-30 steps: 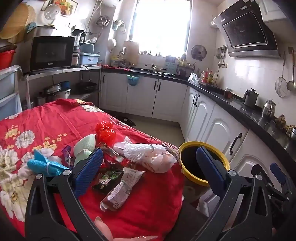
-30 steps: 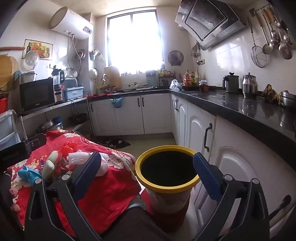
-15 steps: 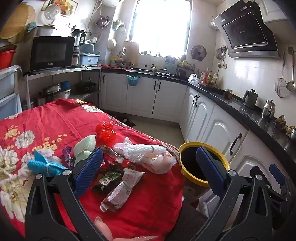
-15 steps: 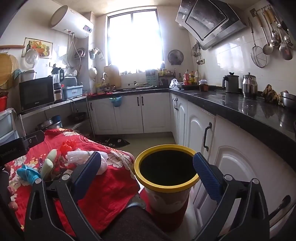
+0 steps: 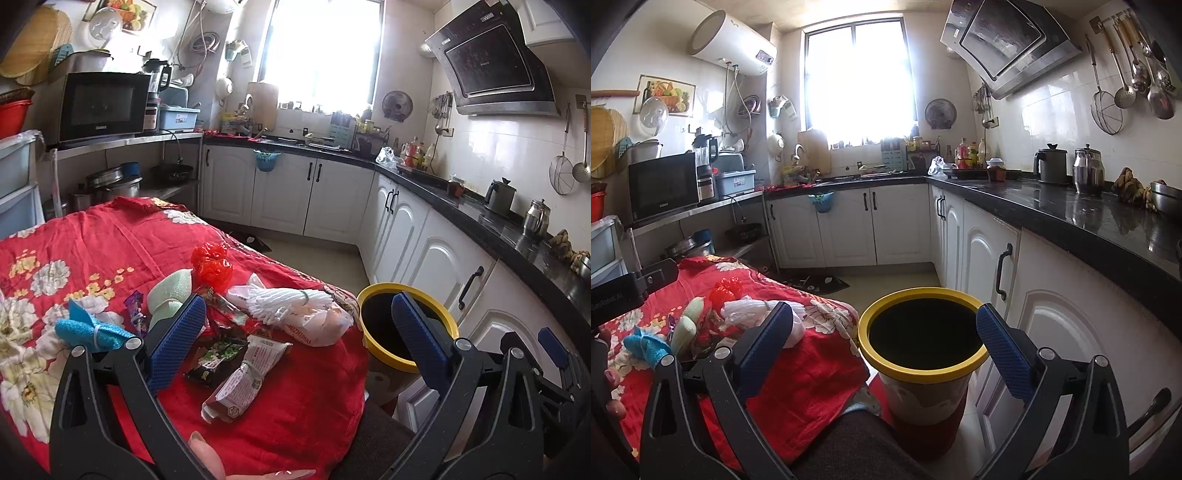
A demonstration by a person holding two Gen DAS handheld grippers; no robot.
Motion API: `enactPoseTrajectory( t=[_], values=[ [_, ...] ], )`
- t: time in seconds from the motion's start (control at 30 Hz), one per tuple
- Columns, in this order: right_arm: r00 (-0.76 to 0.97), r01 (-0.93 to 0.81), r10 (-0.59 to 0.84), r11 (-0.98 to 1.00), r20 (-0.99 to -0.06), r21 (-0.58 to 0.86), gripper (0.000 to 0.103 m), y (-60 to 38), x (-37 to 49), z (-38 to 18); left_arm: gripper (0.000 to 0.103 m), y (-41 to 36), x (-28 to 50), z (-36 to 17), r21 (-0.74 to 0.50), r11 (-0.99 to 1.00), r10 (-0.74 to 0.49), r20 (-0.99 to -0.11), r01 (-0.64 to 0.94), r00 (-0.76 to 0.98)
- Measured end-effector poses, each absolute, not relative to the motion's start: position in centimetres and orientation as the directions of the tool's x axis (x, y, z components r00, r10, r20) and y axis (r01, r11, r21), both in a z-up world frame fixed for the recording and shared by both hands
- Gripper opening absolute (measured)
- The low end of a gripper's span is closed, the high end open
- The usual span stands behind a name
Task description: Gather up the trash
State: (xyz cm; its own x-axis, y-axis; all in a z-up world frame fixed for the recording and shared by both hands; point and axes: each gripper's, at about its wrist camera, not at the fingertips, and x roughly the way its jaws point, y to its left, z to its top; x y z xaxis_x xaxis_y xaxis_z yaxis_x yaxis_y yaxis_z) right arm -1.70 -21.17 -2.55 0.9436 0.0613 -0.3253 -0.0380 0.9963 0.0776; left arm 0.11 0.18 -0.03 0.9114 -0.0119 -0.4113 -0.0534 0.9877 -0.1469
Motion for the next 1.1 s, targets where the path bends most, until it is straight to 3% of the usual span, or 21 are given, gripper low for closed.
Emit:
enactPoseTrajectory(
  t=[1.1],
  values=[
    [0.935, -0.086, 0.100, 0.995, -0.340, 0.057, 0.097, -20.1, -1.4, -2.5, 0.093, 1.3, 0.4, 0.0, -0.146, 0.985, 0.027, -0.407, -0.095, 0.913]
  ],
)
